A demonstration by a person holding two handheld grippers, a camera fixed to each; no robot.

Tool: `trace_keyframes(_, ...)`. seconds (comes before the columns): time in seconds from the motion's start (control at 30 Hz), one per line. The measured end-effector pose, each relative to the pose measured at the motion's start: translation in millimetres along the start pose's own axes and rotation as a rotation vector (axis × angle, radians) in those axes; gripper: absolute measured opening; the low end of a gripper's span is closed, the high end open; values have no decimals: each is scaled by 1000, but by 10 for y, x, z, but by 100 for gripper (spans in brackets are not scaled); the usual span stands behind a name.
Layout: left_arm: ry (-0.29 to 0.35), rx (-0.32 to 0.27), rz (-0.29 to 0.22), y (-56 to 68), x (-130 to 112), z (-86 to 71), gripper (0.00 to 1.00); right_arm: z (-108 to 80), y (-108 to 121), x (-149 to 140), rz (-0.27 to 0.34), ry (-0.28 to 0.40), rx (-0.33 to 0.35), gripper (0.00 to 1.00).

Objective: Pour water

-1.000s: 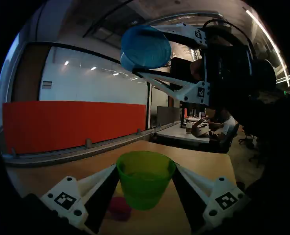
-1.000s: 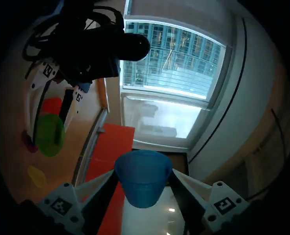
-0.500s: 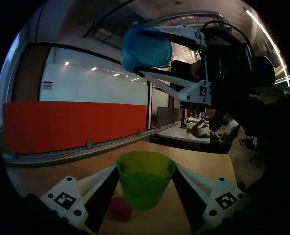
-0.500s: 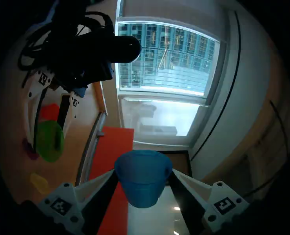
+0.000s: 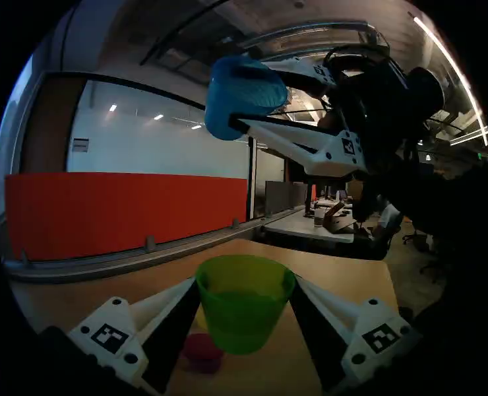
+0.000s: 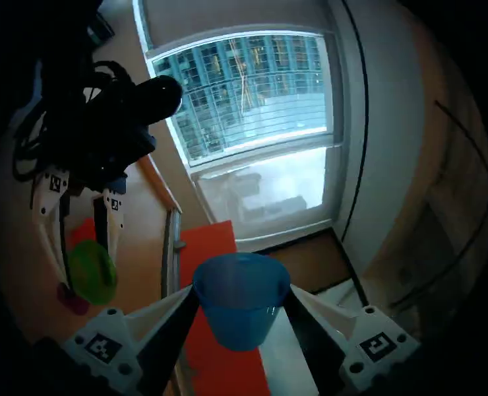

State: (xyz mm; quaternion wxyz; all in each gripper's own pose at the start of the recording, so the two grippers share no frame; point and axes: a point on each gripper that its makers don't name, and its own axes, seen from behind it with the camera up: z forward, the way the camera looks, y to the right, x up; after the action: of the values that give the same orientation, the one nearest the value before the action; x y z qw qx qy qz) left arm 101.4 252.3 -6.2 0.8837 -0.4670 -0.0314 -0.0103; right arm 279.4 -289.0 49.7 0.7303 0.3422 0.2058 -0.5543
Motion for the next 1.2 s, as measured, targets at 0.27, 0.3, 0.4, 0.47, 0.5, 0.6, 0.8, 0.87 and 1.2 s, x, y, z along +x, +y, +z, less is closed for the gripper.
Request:
trace_keyframes(0.27,2,2,2,6,12,-8,87,-67,-141,-15,212,6,25,89)
trace_keyframes(0.3,2,2,2,7,14,-10,87,-78,-159,-5,250,9,28,89)
trace_keyframes(0.4,3,4,4,4,25,-14,87,-107,-205,29,364,18,39,89)
trace_keyframes(0.47,4,5,4,-1,34,-16,87,-125,-231,52,443,25,47,89)
trace_keyframes(0.5,5,5,5,-4,36,-17,87,-133,-242,61,489,27,53,89)
trace_keyframes(0.6,7,7,4,-12,37,-23,87,-152,-270,78,624,34,69,89)
trace_keyframes(0.8,6,11,5,-31,35,-28,87,-180,-299,73,896,44,105,89)
trace_keyframes(0.87,6,12,6,-37,36,-30,87,-191,-297,70,965,51,116,89)
trace_keyframes(1.2,6,21,7,-64,39,-29,87,-232,-261,55,1086,67,132,89)
